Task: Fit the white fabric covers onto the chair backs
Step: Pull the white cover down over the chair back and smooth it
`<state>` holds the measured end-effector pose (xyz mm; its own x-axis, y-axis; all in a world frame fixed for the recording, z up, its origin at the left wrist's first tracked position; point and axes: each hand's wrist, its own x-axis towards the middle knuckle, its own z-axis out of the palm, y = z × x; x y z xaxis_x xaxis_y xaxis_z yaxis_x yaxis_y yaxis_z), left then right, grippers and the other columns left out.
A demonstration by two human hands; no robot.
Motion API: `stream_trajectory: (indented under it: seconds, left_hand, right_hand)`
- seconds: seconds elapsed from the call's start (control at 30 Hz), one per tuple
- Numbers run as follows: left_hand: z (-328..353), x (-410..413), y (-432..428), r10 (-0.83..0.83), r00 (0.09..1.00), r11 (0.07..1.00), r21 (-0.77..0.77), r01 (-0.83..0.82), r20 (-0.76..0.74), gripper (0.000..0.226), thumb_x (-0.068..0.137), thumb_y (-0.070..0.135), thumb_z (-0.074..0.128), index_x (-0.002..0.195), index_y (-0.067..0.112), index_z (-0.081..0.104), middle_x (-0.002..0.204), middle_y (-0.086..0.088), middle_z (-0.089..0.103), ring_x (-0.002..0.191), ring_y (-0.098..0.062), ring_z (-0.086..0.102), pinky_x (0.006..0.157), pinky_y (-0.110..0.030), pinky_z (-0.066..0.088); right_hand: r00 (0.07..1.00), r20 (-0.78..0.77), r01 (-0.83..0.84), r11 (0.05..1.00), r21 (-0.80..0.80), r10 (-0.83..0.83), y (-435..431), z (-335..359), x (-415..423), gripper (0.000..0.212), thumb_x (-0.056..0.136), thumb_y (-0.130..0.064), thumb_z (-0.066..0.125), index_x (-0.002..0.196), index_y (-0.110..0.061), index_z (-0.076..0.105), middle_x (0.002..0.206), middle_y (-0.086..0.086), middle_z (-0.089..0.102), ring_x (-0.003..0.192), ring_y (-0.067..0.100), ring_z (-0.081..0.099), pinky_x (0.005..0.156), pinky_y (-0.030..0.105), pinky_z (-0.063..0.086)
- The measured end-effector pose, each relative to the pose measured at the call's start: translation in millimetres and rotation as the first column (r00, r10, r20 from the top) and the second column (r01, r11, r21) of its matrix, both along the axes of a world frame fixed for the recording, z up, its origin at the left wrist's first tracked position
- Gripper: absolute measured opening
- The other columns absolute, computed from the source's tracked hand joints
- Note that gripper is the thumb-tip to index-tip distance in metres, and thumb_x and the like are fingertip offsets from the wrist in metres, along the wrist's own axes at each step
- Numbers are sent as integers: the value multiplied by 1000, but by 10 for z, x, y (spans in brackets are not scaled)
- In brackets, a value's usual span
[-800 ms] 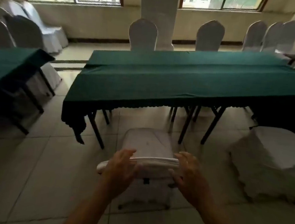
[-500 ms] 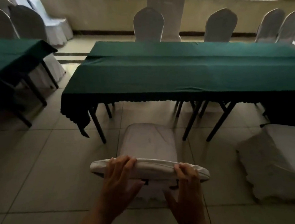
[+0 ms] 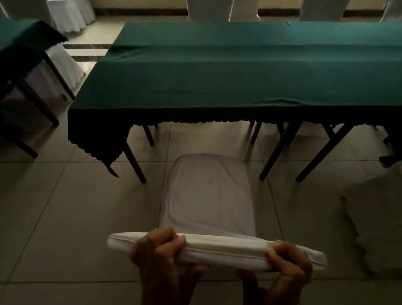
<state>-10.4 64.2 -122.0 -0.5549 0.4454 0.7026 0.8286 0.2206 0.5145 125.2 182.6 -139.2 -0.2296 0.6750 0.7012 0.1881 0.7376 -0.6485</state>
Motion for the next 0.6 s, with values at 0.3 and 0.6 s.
stream_trajectory:
  seconds: [0.3,0.6]
  left_hand:
    - [69,-879,774,42,999,994,-102,-43,-17,49,94,60,41,110,14,48,116,-6,46,102,-27,49,89,-47,40]
    - [115,-1851,1464,35,999,987,-156,-39,-24,46,97,58,39,112,15,48,113,-7,46,100,-28,51,97,-34,32]
  right_hand:
    - [996,71,-38,995,-92,45,725,184,-855,44,90,-51,58,107,-11,50,119,3,46,113,30,47,91,68,41]
    - [978,206,33,997,-70,-18,1355,413,-1809,45,95,-55,45,107,-12,49,109,24,55,107,42,53,96,71,37]
